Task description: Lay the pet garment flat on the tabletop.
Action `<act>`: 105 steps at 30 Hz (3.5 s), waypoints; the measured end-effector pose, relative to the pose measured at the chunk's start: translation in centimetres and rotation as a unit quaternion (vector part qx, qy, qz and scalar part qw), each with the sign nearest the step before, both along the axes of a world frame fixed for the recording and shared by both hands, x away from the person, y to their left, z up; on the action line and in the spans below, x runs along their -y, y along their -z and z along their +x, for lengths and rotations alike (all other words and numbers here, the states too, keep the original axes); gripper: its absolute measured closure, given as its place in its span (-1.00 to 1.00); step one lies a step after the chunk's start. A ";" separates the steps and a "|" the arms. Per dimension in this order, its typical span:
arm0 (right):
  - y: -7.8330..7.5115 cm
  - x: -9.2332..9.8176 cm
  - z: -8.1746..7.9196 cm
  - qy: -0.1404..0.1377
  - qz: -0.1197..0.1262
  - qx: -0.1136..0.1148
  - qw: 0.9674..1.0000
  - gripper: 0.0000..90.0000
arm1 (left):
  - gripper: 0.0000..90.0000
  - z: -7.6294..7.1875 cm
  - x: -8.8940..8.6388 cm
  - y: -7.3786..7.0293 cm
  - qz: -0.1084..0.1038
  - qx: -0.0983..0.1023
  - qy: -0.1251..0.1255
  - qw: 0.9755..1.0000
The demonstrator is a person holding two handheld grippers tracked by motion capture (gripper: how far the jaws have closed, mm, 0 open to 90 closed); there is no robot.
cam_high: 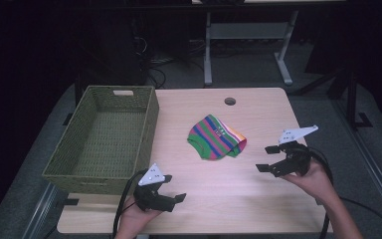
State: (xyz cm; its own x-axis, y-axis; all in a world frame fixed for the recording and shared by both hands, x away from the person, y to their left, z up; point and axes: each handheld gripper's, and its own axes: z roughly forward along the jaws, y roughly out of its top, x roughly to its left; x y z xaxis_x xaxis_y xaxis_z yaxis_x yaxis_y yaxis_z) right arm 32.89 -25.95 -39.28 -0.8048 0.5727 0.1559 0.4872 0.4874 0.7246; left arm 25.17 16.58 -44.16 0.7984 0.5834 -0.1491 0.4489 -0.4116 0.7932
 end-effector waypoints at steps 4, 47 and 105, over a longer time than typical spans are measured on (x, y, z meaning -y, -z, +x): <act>-0.5 -0.5 1.1 -0.007 0.003 0.000 1.000 -0.59 | -0.59 0.0 0.0 -0.1 0.000 0.003 0.002 1.000; -0.5 -7.3 9.3 -0.028 -0.056 -0.028 0.998 -0.56 | -0.59 0.1 0.2 -0.2 0.002 0.007 0.013 1.000; 6.1 -14.2 13.5 0.002 -0.169 -0.029 0.985 -0.48 | -0.59 -0.1 1.2 -0.1 0.014 0.006 0.035 0.999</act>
State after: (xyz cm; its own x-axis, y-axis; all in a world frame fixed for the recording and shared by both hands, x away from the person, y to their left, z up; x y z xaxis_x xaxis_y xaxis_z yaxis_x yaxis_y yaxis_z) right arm 46.39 -11.80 -45.41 -0.7973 0.6036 0.0015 0.5263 0.6938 0.4916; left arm 25.12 15.43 -44.09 0.8391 0.5296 -0.1242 0.4088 -0.4634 0.7862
